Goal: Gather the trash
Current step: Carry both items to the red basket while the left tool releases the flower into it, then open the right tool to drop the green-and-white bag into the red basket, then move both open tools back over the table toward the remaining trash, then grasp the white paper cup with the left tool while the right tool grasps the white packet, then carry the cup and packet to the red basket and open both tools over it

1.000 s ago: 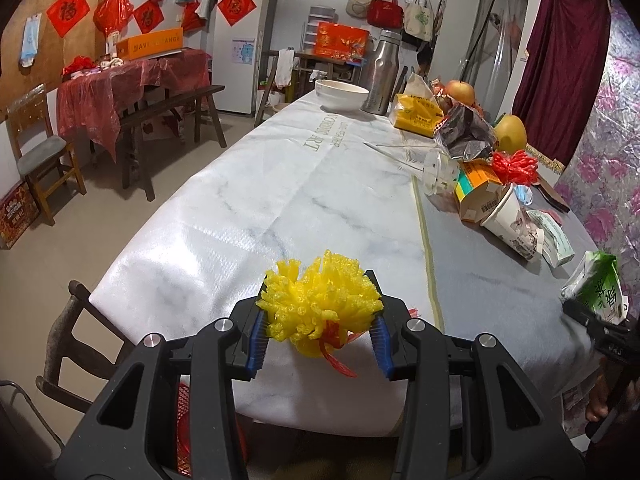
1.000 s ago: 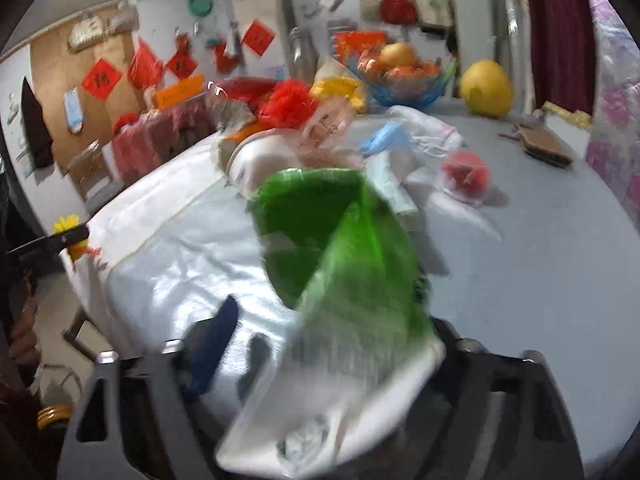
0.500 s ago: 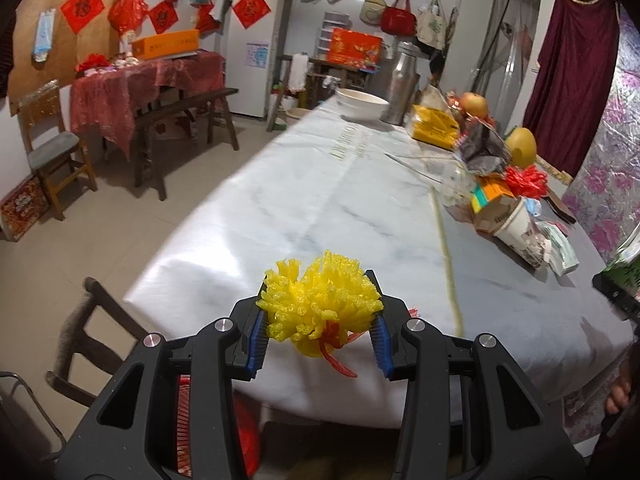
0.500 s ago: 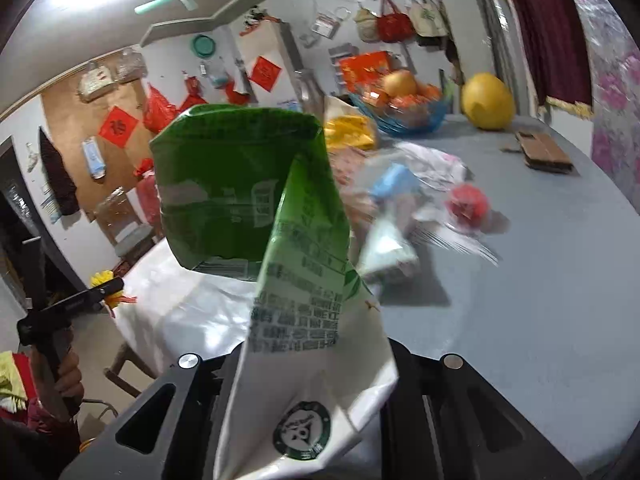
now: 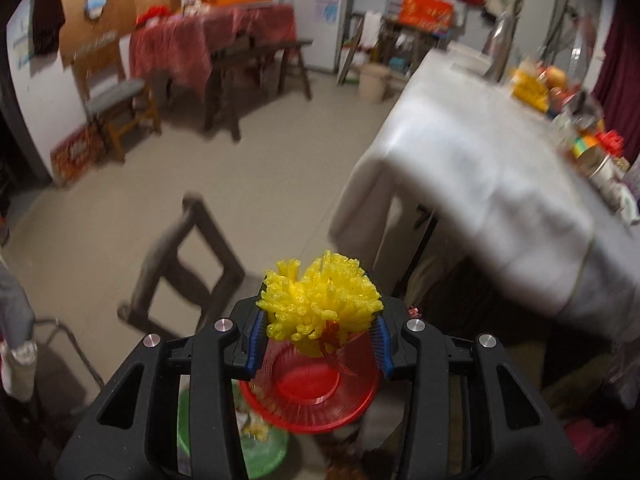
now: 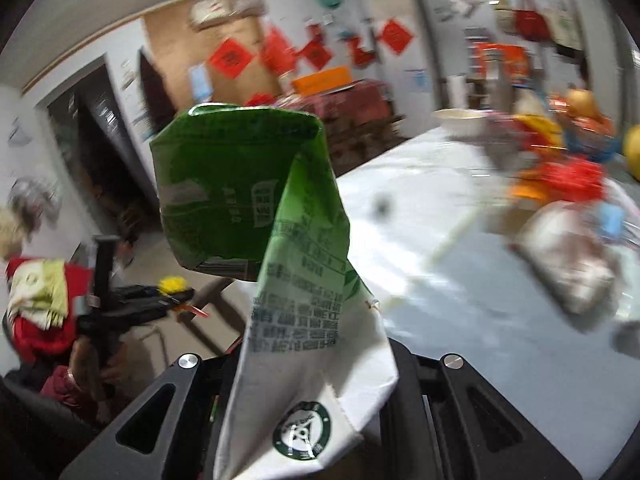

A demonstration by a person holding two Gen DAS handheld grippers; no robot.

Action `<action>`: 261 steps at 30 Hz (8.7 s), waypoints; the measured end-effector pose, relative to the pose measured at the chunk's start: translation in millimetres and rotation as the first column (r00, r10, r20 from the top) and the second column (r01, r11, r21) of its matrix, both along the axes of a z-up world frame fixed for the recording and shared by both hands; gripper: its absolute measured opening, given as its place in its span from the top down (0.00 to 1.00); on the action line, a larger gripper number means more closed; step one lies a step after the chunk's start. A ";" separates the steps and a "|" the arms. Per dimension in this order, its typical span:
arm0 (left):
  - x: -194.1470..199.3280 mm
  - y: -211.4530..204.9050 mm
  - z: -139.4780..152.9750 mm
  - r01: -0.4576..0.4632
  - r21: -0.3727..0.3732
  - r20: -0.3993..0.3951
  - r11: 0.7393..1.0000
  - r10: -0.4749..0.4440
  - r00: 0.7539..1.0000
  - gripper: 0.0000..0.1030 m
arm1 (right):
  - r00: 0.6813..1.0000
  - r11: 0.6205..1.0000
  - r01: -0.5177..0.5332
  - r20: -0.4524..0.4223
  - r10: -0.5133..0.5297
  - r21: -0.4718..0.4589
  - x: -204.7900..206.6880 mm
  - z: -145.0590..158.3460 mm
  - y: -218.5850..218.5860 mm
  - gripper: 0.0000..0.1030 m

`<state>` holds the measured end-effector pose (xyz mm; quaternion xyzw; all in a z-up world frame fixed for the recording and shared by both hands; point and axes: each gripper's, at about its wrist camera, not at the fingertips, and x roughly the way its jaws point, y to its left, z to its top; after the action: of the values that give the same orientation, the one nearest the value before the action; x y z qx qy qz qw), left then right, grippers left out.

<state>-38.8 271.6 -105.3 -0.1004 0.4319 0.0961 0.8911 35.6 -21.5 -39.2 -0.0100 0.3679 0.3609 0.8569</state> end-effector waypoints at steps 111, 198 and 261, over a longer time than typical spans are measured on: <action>225.0 -375.6 55.7 0.360 0.208 0.020 0.909 -0.372 0.928 0.06 | 0.691 0.681 0.717 -0.022 -0.722 0.147 71.7 -28.1 -295.4 0.26; 26.4 -72.9 92.0 0.031 0.072 0.277 0.997 -0.050 0.959 0.28 | 0.878 0.876 0.477 -0.007 -0.479 -0.074 69.2 -13.8 -139.6 0.95; -29.3 54.9 53.1 -0.242 0.102 0.131 0.965 0.228 0.965 0.07 | 0.953 0.950 -0.296 -0.104 0.286 -0.098 -16.6 -31.0 178.3 0.46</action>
<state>-68.1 326.5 -52.2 -0.1040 0.3569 0.2200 0.9019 19.0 156.7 -70.3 -0.0964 0.4198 0.4621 0.7752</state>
